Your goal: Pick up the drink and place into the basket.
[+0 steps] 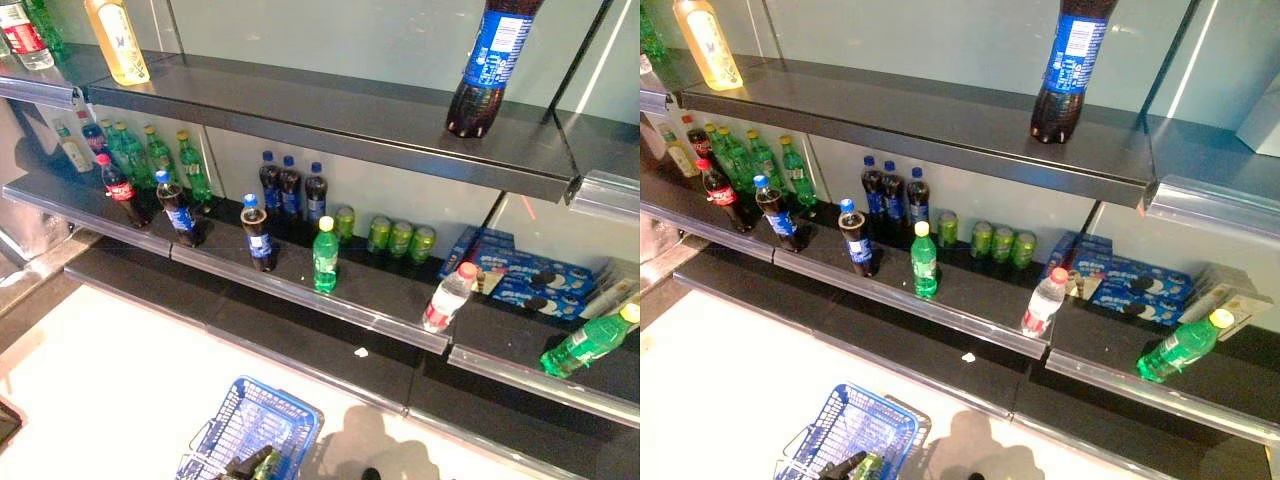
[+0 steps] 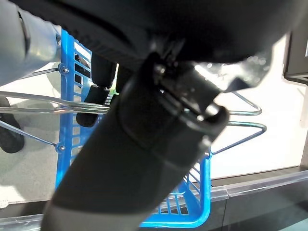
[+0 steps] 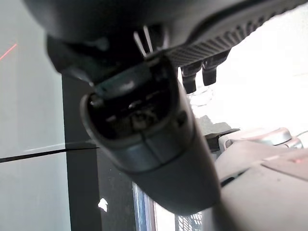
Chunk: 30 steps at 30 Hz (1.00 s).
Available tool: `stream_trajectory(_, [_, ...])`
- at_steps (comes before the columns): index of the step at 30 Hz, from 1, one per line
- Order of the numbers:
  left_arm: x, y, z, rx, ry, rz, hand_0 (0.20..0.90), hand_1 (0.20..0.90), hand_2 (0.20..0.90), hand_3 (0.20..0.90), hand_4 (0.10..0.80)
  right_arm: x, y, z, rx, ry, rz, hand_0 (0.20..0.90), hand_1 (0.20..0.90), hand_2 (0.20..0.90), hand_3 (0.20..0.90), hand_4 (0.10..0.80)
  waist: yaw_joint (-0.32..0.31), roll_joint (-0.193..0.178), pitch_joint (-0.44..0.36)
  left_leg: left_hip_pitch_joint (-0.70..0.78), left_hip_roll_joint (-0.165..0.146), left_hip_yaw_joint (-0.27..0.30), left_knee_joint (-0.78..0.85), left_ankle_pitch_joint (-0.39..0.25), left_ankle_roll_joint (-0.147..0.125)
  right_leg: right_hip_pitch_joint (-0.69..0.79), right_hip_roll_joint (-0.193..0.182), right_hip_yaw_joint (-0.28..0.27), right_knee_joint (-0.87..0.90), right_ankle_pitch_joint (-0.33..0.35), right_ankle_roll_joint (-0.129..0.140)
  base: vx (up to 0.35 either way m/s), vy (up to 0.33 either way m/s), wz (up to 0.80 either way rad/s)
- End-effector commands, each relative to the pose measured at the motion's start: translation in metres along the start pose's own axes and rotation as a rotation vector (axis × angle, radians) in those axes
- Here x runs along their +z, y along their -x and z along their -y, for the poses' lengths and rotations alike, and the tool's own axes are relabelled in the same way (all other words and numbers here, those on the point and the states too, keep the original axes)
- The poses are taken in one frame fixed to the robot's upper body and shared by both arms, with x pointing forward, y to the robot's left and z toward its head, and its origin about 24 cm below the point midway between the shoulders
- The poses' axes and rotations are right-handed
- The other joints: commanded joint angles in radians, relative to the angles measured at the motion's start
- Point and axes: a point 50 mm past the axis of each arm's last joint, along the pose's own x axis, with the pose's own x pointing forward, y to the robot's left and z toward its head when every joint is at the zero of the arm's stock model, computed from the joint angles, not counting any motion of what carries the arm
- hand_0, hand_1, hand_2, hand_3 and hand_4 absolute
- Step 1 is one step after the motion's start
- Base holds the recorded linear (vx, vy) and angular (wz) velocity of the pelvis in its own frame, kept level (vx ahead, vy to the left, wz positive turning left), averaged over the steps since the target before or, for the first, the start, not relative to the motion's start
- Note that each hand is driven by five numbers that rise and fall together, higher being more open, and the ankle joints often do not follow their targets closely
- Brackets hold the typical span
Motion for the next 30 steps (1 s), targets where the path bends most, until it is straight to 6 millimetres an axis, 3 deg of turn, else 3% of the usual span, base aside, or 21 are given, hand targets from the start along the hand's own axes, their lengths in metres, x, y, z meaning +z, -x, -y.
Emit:
stream_trajectory(1, [0.018, -0.002, -0.013, 0.011, -0.094, 0.073, 0.3, 0.3, 0.3, 0.2, 0.1, -0.016, 0.001, -0.004, 0.005, 0.098, -0.066, 0.9, 0.9, 0.9, 0.9, 0.8, 0.003, -0.012, 0.007, -0.067, 0.036, -0.014, -0.014, 0.046, -0.031, 0.072, -0.158, -0.001, 0.004, -0.041, 0.156, 0.0, 0.0, 0.0])
stream_trajectory(13, [0.02, -0.002, -0.01, -0.009, -0.091, 0.094, 0.3, 0.3, 0.3, 0.2, 0.1, -0.013, 0.001, -0.004, -0.001, 0.117, -0.035, 0.9, 0.9, 0.9, 0.9, 0.8, 0.004, -0.009, 0.006, -0.08, 0.035, -0.023, -0.014, 0.047, -0.033, 0.071, -0.158, -0.009, 0.004, -0.044, 0.156, 0.0, 0.0, 0.0])
stream_trajectory(21, [0.02, -0.002, -0.008, -0.007, -0.109, 0.091, 0.3, 0.3, 0.3, 0.2, 0.1, 0.01, 0.001, -0.009, -0.015, 0.281, 0.131, 0.9, 0.9, 0.9, 0.9, 0.8, 0.005, -0.014, 0.009, -0.079, 0.039, -0.018, -0.014, 0.05, -0.034, 0.074, -0.159, -0.013, 0.004, -0.043, 0.156, -0.008, -0.001, 0.0])
stream_trajectory(26, [0.029, -0.002, -0.005, -0.01, -0.13, 0.113, 0.3, 0.3, 0.3, 0.2, 0.1, 0.059, 0.009, -0.025, 0.002, 0.44, 0.436, 0.9, 0.9, 0.9, 0.9, 0.8, 0.009, -0.031, 0.017, -0.08, 0.044, -0.02, -0.014, 0.054, -0.035, 0.074, -0.158, -0.011, 0.004, -0.04, 0.16, -0.029, -0.024, 0.0])
stream_trajectory(27, [0.029, -0.002, -0.005, -0.01, -0.13, 0.112, 0.3, 0.3, 0.3, 0.2, 0.1, 0.059, 0.009, -0.025, 0.002, 0.44, 0.435, 0.9, 0.9, 0.9, 0.9, 0.8, 0.009, -0.031, 0.017, -0.08, 0.044, -0.02, -0.014, 0.054, -0.035, 0.074, -0.158, -0.011, 0.004, -0.04, 0.16, -0.029, -0.037, 0.0])
stream_trajectory(29, [0.033, -0.002, -0.004, -0.009, -0.131, 0.127, 0.3, 0.3, 0.3, 0.2, 0.1, 0.092, 0.022, -0.034, 0.011, 0.451, 0.591, 0.9, 0.9, 0.9, 0.9, 0.8, 0.007, -0.04, 0.021, -0.082, 0.047, -0.021, -0.014, 0.058, -0.035, 0.071, -0.156, -0.011, 0.004, -0.037, 0.162, -0.033, -0.045, 0.01])
stream_trajectory(30, [0.034, -0.002, -0.005, -0.009, -0.131, 0.128, 0.3, 0.3, 0.3, 0.2, 0.1, 0.097, 0.025, -0.034, 0.01, 0.45, 0.612, 0.9, 0.9, 0.9, 0.9, 0.8, 0.006, -0.041, 0.021, -0.083, 0.047, -0.021, -0.014, 0.058, -0.035, 0.07, -0.156, -0.011, 0.004, -0.037, 0.163, -0.031, -0.043, 0.01])
